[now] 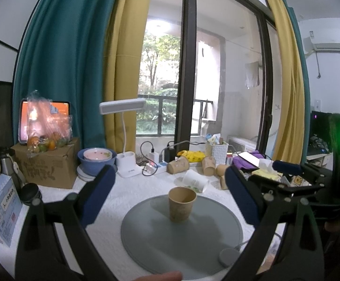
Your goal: Flip cup upright
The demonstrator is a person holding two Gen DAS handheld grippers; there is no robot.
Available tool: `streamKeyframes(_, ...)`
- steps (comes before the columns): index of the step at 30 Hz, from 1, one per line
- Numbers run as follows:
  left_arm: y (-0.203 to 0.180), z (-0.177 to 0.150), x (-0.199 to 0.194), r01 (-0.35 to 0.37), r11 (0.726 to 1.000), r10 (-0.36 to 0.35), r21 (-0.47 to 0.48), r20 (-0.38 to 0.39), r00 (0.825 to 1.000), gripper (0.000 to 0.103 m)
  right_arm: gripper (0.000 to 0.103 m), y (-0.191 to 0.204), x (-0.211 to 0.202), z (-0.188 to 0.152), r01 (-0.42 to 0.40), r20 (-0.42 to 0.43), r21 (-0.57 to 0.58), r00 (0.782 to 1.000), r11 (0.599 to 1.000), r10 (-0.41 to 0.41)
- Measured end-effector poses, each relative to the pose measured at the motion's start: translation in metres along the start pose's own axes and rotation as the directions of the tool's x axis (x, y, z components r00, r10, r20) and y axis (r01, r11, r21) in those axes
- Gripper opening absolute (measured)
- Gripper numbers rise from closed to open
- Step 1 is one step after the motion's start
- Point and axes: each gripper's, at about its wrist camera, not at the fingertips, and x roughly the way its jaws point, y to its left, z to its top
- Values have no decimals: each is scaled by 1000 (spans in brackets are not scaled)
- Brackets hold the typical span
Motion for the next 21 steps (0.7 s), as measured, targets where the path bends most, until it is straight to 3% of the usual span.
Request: streamKeyframes(21,-2,-1,-1,-2,1000,2,0,3,1000,96,90,0,1,0,-1,-2,-1,1000,1000,1)
